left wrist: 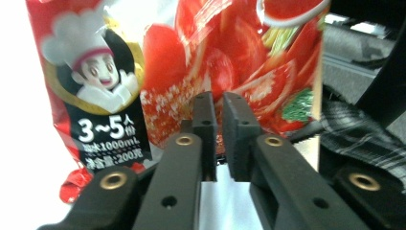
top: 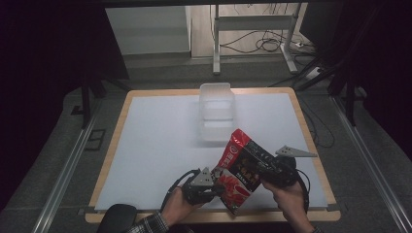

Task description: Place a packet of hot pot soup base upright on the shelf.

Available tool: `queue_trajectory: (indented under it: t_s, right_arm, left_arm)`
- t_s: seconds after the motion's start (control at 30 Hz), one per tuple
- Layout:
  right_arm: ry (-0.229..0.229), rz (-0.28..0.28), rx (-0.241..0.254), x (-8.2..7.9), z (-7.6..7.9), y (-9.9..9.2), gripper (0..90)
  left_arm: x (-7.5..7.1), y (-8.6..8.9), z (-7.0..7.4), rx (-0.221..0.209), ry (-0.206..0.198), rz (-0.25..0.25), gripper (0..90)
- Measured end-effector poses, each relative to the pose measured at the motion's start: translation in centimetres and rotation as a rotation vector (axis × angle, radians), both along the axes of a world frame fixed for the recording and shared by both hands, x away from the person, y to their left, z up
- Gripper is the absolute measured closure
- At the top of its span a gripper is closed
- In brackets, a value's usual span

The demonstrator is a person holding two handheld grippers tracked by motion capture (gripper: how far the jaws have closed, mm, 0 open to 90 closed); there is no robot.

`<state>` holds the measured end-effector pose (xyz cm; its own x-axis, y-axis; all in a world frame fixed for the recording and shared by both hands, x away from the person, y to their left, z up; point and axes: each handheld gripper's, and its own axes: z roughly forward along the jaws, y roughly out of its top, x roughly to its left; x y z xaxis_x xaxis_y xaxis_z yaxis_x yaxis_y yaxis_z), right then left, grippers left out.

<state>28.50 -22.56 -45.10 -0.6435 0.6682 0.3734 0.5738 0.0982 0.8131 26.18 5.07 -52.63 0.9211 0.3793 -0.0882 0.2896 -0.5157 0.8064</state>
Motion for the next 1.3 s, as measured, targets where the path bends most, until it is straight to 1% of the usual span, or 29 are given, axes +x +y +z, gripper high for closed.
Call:
queue_trajectory:
  t_s: [0.07,0.1,0.13,0.17,0.27,0.4,0.43,0.47,0.63,0.67,0.7,0.77,0.87,0.93,1.03,1.07,1.1,1.13,1.2,1.3]
  right_arm:
    - [0.000,0.001,0.006,0.0,0.1,0.0,74.8]
    - [-0.009,0.005,0.006,0.0,0.5,0.1,74.9]
    - [-0.009,0.005,0.006,0.0,0.5,0.1,74.9]
    - [-0.016,0.007,0.010,0.1,0.7,0.2,74.9]
    - [-0.027,0.013,0.005,0.1,1.2,0.2,74.9]
    - [-0.049,0.023,0.008,0.0,1.8,-0.1,74.7]
    - [-0.049,0.023,0.008,0.0,1.8,-0.1,74.7]
    - [-0.048,0.021,0.007,0.1,2.0,-0.4,74.7]
    - [-0.057,0.008,0.013,0.1,2.4,-1.0,74.4]
    - [-0.074,-0.002,0.025,0.1,2.5,-1.3,74.3]
    - [-0.074,-0.002,0.025,0.1,2.5,-1.3,74.3]
    - [-0.080,-0.026,0.021,0.2,2.9,-1.7,74.3]
    - [-0.083,-0.041,0.022,0.3,3.2,-2.1,74.4]
    - [-0.092,-0.049,0.021,0.5,3.3,-2.4,74.4]
    - [-0.099,-0.065,0.018,0.7,3.6,-2.8,74.2]
    - [-0.099,-0.065,0.018,0.7,3.6,-2.8,74.2]
    - [-0.108,-0.073,0.024,0.9,3.7,-3.1,73.9]
    - [-0.112,-0.076,0.027,1.0,3.8,-3.2,73.7]
    - [-0.118,-0.084,0.032,1.3,4.0,-3.5,73.7]
    - [-0.115,-0.093,0.039,1.6,4.1,-3.8,73.7]
  left_arm:
    - [0.0,0.1,0.1,-0.008,-0.003,-0.001,81.1]
    - [0.0,0.1,0.1,-0.017,0.003,0.003,76.7]
    - [0.0,0.1,0.1,-0.017,0.003,0.003,75.7]
    - [0.0,0.3,0.2,-0.006,0.000,0.003,74.0]
    - [0.0,0.3,0.2,-0.009,0.002,0.012,67.4]
    - [0.0,0.5,0.3,-0.016,0.001,0.022,55.1]
    - [-0.1,0.5,0.3,-0.016,0.001,0.023,55.1]
    - [-0.1,0.6,0.3,-0.015,-0.003,0.025,52.4]
    - [-0.1,0.8,0.4,-0.019,-0.003,0.034,48.4]
    - [-0.2,0.9,0.5,-0.024,-0.001,0.033,47.7]
    - [-0.2,0.9,0.5,-0.024,-0.001,0.033,47.4]
    - [-0.2,1.1,0.7,-0.039,0.006,0.033,47.0]
    - [-0.5,1.4,1.0,-0.059,0.006,0.041,45.8]
    - [-0.6,1.6,1.1,-0.059,0.002,0.042,44.5]
    - [-0.7,1.8,1.2,-0.055,0.000,0.046,40.2]
    - [-0.7,1.9,1.2,-0.051,-0.007,0.049,40.2]
    - [-0.8,2.0,1.3,-0.044,-0.015,0.052,36.5]
    - [-0.8,2.2,1.4,-0.042,-0.026,0.059,34.9]
    - [-0.8,2.5,1.5,-0.042,-0.029,0.069,31.4]
    - [-0.8,2.8,1.5,-0.046,-0.027,0.079,27.1]
